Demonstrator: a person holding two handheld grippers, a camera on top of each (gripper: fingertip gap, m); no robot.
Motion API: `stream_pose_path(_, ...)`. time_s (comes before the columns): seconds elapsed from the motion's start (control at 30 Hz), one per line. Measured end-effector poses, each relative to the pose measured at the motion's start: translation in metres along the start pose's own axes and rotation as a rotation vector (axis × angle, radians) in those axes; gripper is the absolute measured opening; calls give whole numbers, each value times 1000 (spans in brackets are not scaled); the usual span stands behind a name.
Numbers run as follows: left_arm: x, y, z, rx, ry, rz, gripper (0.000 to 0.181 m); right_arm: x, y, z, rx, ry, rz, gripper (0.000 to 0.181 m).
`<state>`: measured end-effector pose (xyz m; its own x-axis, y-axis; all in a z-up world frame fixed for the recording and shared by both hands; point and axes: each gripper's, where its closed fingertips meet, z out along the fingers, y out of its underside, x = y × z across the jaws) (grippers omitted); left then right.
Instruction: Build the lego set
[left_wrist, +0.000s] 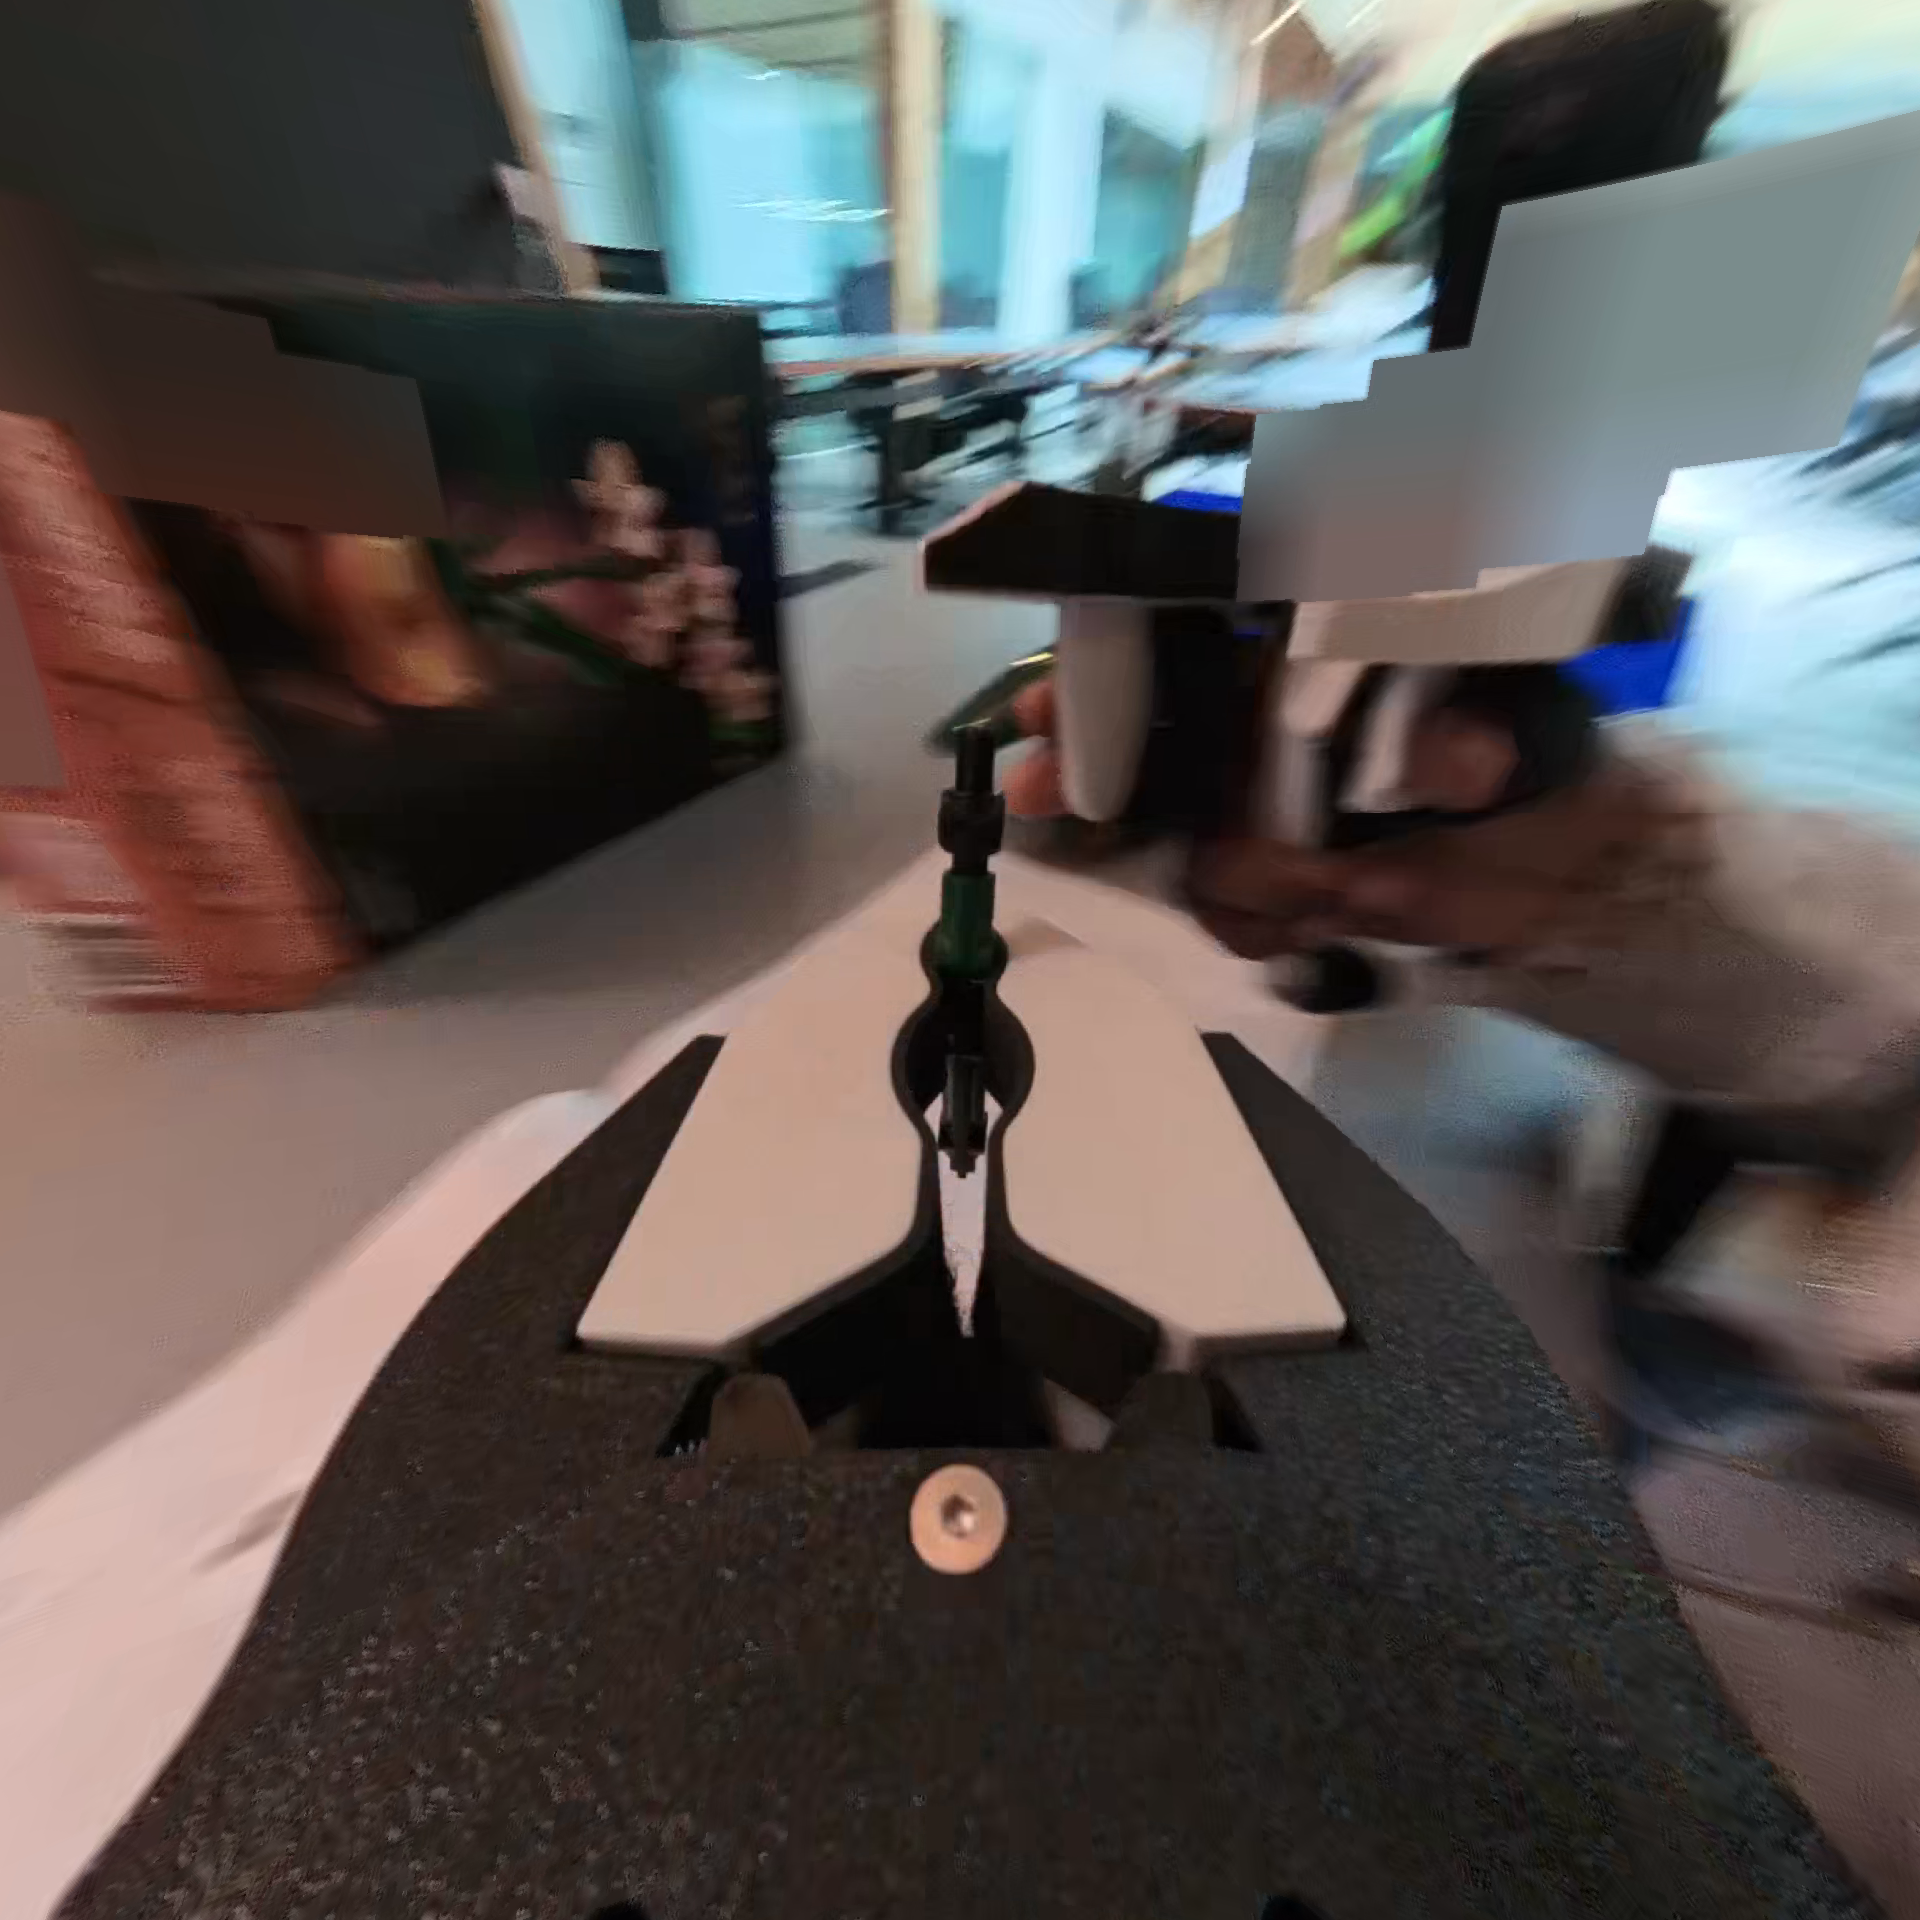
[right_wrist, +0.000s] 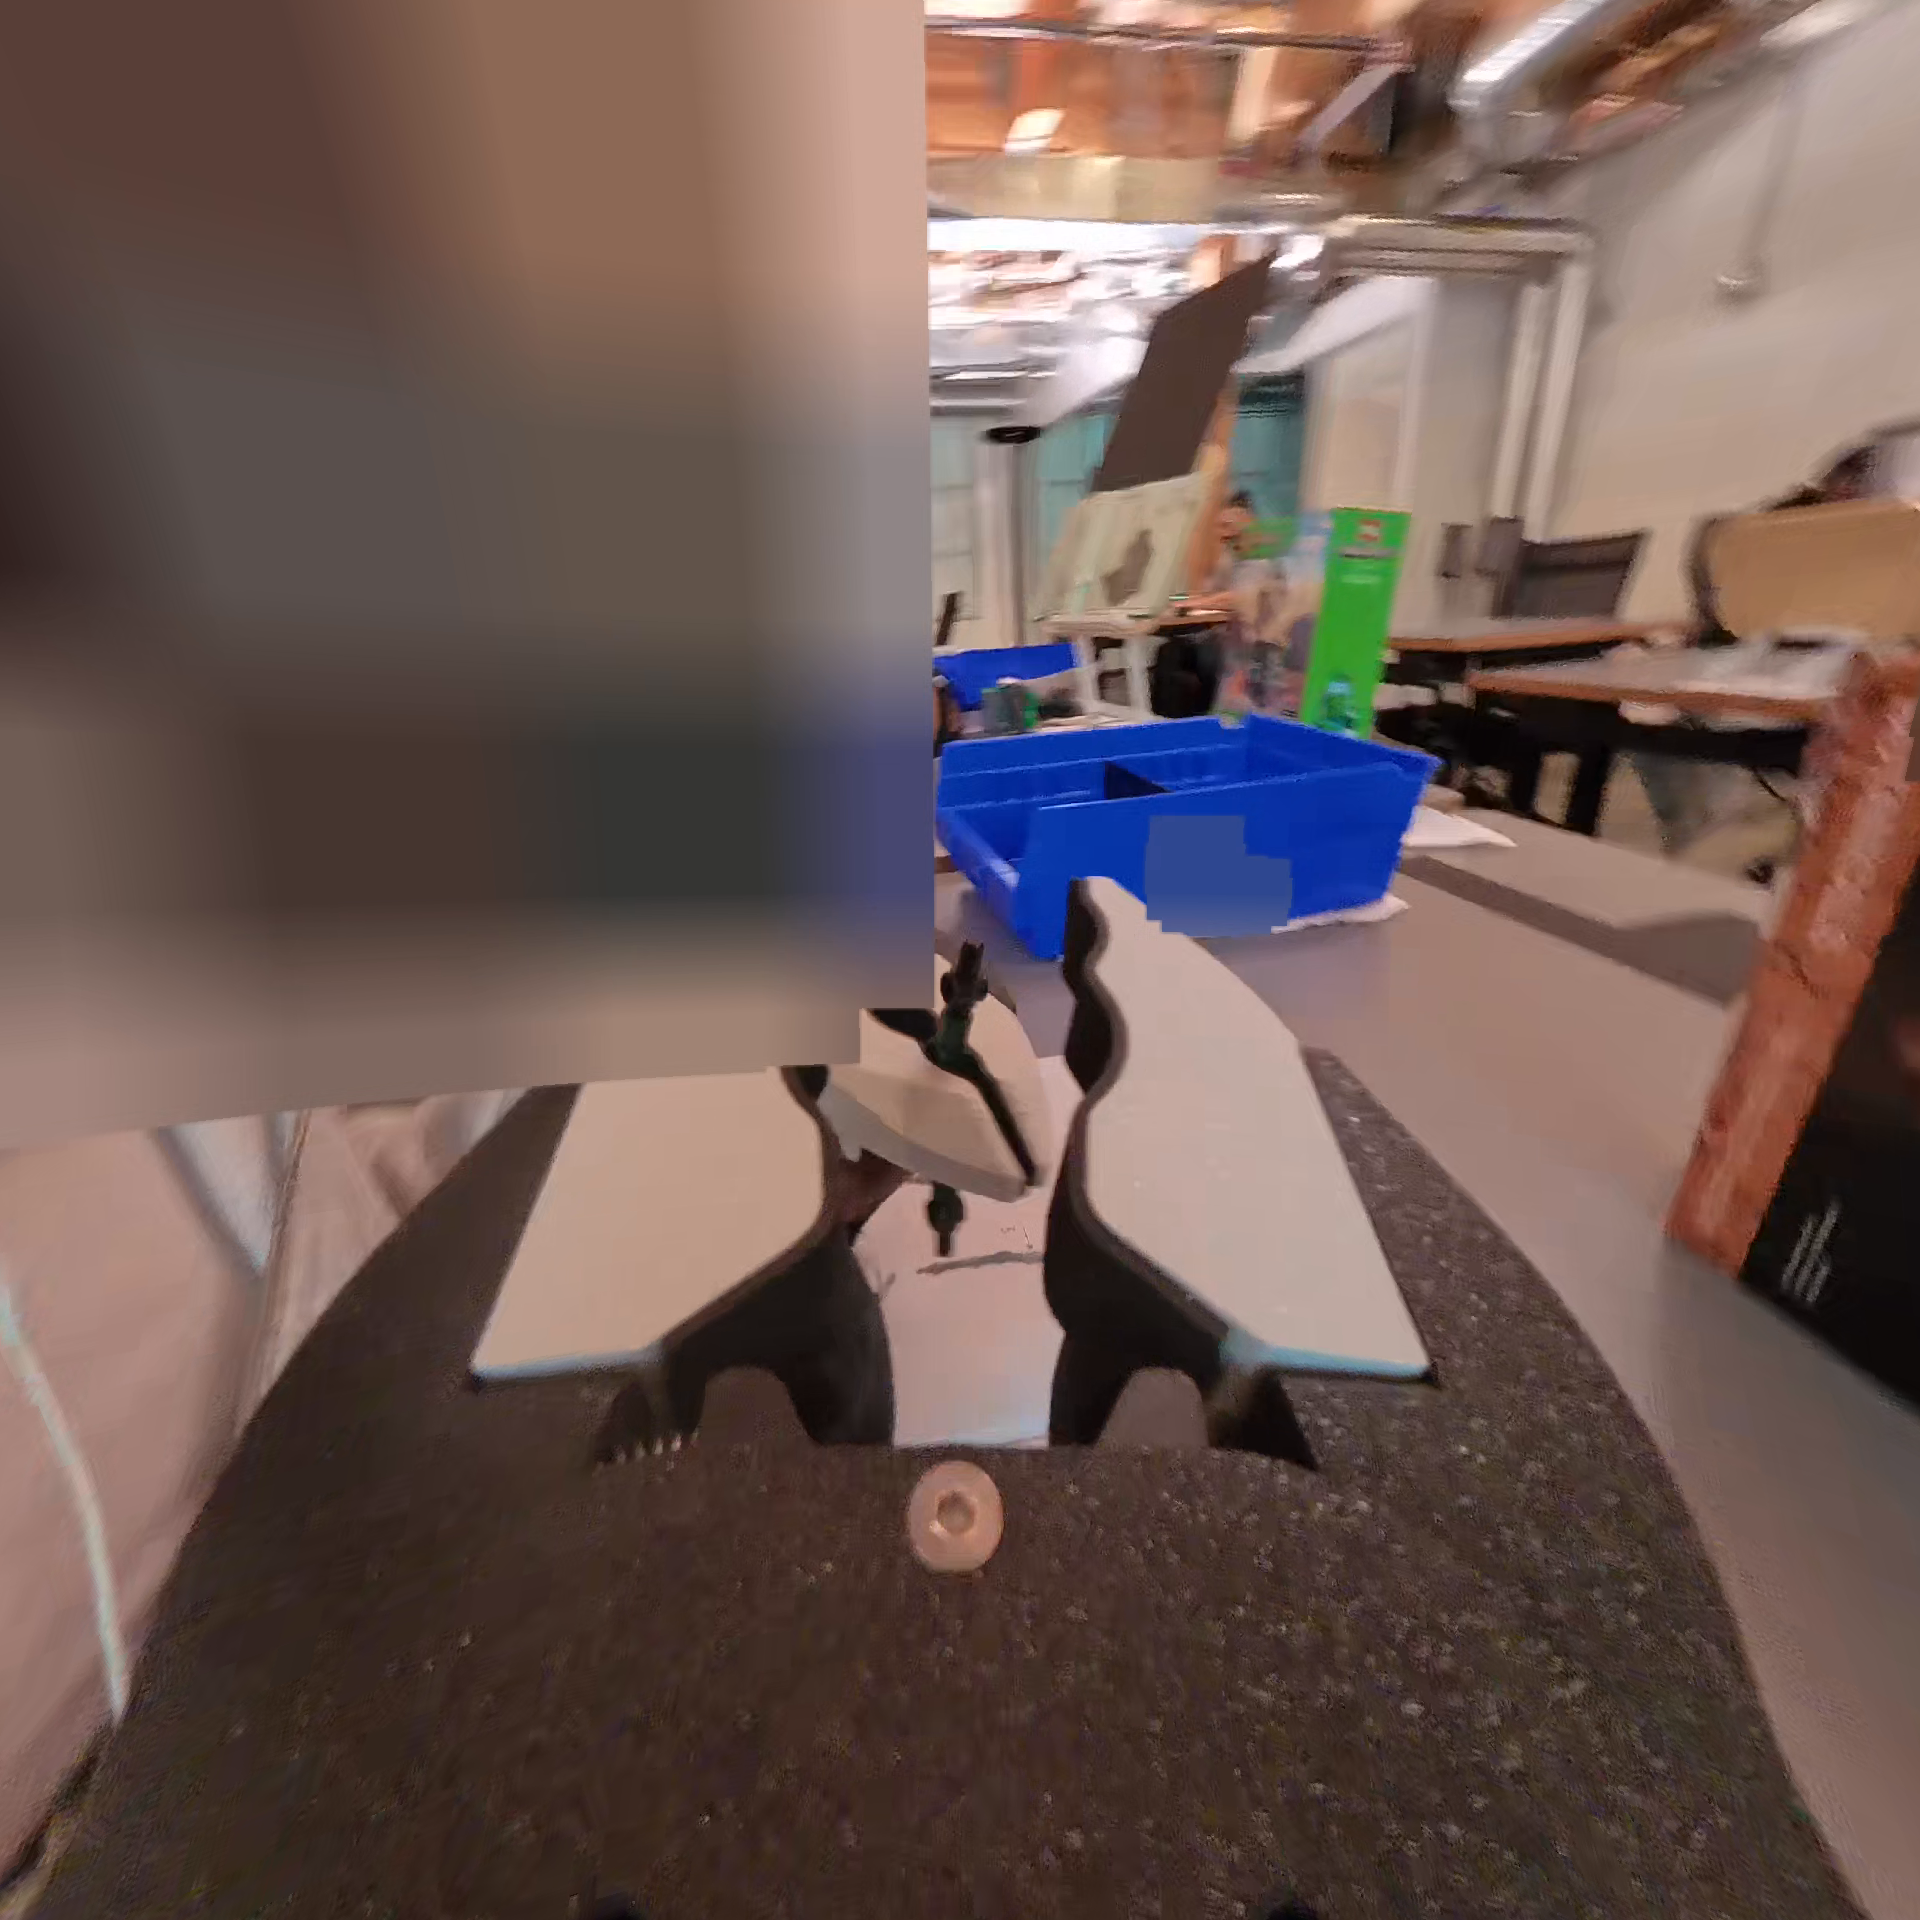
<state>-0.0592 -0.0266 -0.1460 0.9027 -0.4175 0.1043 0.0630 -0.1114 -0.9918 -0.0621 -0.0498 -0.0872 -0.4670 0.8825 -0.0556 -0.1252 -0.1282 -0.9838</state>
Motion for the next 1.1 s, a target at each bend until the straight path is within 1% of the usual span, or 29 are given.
stream_pose_path(0.03,10,-3,-2,30,121,-97,0,-2,0,-2,-33,-38,-36,42)
stream_pose_path(0.07,15,-6,-4,60,191,-156,0,-5,4,-2,-83,-84,-52,39)
stream_pose_path(0.13,20,-7,-7,78,260,-189,0,-13,13,1,-179,-190,-30,38)
stream_pose_path(0.17,24,-7,-7,73,292,-197,0,-15,16,3,-196,-217,-6,36)
stream_pose_path(0.23,33,-7,-7,70,350,-205,0,-16,15,9,-173,-256,31,24)
stream_pose_path(0.27,36,-6,-6,63,365,-204,0,-15,14,10,-158,-264,52,22)
stream_pose_path(0.33,40,-3,-5,39,376,-189,0,-17,16,11,-173,-298,83,18)
stream_pose_path(0.4,41,-1,-4,27,380,-179,0,-18,21,11,-212,-303,91,18)
stream_pose_path(0.47,42,-2,-5,31,385,-179,0,-19,25,10,-231,-303,71,6)
stream_pose_path(0.73,46,3,-3,-10,361,-94,0,-23,28,4,-183,-337,61,6)
stream_pose_path(0.8,46,4,-3,-15,363,-91,0,-24,28,3,-165,-333,66,6)
stream_pose_path(1.1,46,9,-1,-56,349,-84,0,-23,36,1,-174,-331,76,6)
